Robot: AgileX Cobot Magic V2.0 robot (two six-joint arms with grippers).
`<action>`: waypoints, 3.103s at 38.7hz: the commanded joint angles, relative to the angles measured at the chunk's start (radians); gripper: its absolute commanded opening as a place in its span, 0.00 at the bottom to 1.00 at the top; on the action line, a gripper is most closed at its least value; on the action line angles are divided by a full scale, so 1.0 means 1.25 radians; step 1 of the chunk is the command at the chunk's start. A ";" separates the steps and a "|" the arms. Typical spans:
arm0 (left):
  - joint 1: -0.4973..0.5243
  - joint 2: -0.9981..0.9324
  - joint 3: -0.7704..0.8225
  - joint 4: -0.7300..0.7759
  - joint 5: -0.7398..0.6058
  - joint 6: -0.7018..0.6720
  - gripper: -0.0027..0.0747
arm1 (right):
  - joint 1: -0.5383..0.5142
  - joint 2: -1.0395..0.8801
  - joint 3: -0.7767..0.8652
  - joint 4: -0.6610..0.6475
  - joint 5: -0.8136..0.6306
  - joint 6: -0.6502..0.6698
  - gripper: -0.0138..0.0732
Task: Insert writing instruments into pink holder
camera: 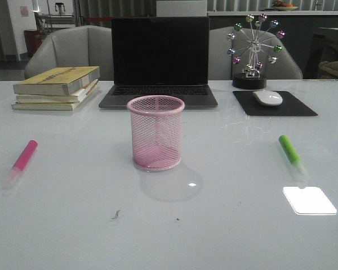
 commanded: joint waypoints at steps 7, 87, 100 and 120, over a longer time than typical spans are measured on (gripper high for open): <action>-0.001 -0.016 0.002 -0.006 -0.076 -0.008 0.16 | -0.001 -0.015 0.000 -0.004 -0.074 -0.002 0.23; -0.001 0.646 -0.577 0.049 0.102 -0.007 0.35 | -0.001 0.680 -0.620 -0.004 0.022 0.001 0.26; -0.001 0.718 -0.577 0.024 0.116 -0.007 0.64 | -0.001 0.750 -0.620 -0.004 0.115 0.001 0.75; -0.001 0.718 -0.577 0.013 0.099 -0.007 0.64 | 0.000 1.007 -0.788 0.059 0.313 0.001 0.77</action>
